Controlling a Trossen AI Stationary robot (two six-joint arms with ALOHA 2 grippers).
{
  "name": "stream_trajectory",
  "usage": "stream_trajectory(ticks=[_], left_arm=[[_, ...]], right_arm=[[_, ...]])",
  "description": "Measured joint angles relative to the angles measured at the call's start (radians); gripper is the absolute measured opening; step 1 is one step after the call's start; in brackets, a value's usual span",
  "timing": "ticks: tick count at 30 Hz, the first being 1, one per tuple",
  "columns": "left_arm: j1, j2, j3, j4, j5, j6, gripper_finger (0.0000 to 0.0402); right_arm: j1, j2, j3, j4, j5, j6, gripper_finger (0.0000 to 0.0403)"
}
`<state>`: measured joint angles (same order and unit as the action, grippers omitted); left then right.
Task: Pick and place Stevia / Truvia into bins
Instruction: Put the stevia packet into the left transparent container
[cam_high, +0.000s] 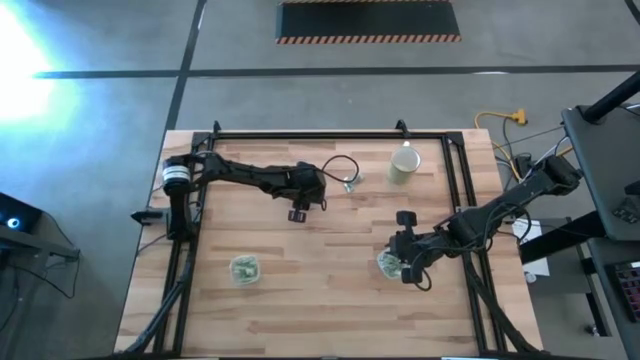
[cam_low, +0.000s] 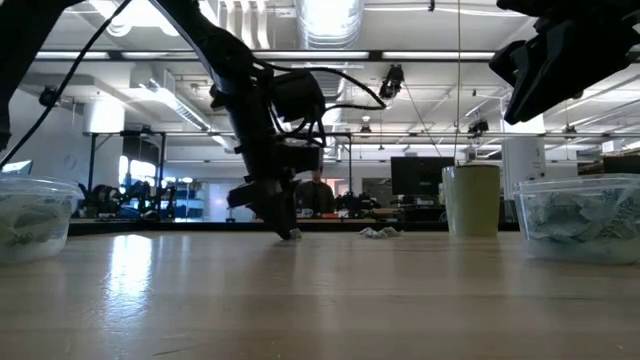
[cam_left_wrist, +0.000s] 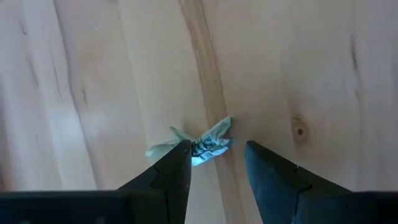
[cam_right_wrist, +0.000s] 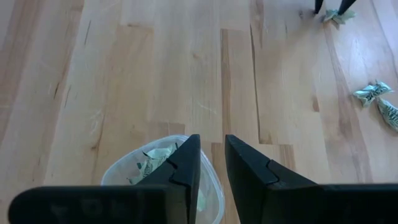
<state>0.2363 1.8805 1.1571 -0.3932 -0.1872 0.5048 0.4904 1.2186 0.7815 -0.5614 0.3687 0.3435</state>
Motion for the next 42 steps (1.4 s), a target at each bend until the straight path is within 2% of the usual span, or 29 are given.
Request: stream_trajectory(ticks=[13, 27, 35, 42], left_arm=[[0.000, 0.004, 0.006, 0.003, 0.001, -0.001, 0.0128], [-0.001, 0.001, 0.004, 0.010, 0.002, -0.002, 0.0005], [-0.005, -0.023, 0.005, -0.027, -0.005, -0.040, 0.0004], [-0.032, -0.121, 0.004, -0.075, -0.014, -0.092, 0.0004]], right_arm=[[0.000, 0.000, -0.003, 0.005, -0.001, -0.008, 0.0063], [0.000, 0.000, -0.006, 0.006, 0.000, -0.008, 0.0059], [0.000, 0.000, -0.006, 0.006, 0.000, -0.011, 0.0057], [0.000, 0.000, -0.006, 0.008, 0.000, -0.014, 0.0057]])
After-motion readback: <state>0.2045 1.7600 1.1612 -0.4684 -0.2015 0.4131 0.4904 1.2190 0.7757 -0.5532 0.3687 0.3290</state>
